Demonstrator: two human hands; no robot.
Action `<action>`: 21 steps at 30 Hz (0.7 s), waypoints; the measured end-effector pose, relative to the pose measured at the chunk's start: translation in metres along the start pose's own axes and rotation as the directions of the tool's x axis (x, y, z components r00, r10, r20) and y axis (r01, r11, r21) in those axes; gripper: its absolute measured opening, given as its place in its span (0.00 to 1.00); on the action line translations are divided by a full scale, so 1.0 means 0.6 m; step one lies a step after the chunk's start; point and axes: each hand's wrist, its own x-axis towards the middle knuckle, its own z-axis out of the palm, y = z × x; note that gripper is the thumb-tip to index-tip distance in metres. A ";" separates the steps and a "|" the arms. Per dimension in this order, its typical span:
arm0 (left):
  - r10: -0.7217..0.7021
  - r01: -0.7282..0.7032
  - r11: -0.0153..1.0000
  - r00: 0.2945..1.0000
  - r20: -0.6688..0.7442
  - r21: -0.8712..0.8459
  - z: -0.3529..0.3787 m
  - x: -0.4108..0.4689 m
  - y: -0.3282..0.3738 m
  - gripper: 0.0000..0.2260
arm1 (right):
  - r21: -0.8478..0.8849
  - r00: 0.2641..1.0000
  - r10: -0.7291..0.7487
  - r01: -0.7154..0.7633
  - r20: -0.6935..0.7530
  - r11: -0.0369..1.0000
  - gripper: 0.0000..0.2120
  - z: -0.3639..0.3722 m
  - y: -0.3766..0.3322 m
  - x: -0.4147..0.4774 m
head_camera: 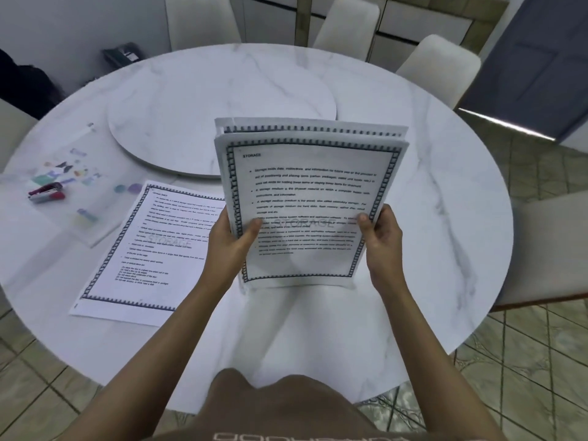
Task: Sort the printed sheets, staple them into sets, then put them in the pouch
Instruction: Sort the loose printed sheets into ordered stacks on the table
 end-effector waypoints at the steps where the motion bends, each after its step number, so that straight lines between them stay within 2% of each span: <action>1: 0.011 -0.011 1.000 1.000 -0.005 0.008 0.001 0.000 0.005 0.10 | 0.002 1.000 -0.009 0.009 -0.006 1.000 0.05 0.000 -0.002 0.000; 7: 0.085 -0.085 0.996 0.996 -0.026 -0.009 0.006 -0.008 0.033 0.11 | 0.058 0.996 -0.066 0.070 -0.055 0.996 0.05 -0.004 -0.026 -0.008; 12: 0.017 -0.017 1.000 1.000 0.014 0.012 -0.003 -0.026 -0.003 0.16 | 0.034 0.999 0.026 -0.027 0.037 0.999 0.02 -0.009 -0.005 -0.028; 13: -0.002 0.001 1.000 1.000 0.028 0.019 -0.005 -0.030 -0.013 0.16 | 0.032 0.998 0.035 -0.037 0.046 0.999 0.04 -0.009 -0.001 -0.032; 16: -0.054 0.052 0.998 0.998 0.030 0.038 -0.007 -0.039 -0.030 0.13 | 0.024 0.997 0.055 -0.057 0.049 0.998 0.07 -0.004 0.006 -0.042; 21: -0.034 0.036 0.998 0.999 -0.041 0.058 0.004 -0.041 -0.024 0.12 | 0.024 0.999 0.032 -0.032 0.014 0.999 0.09 0.006 0.004 -0.047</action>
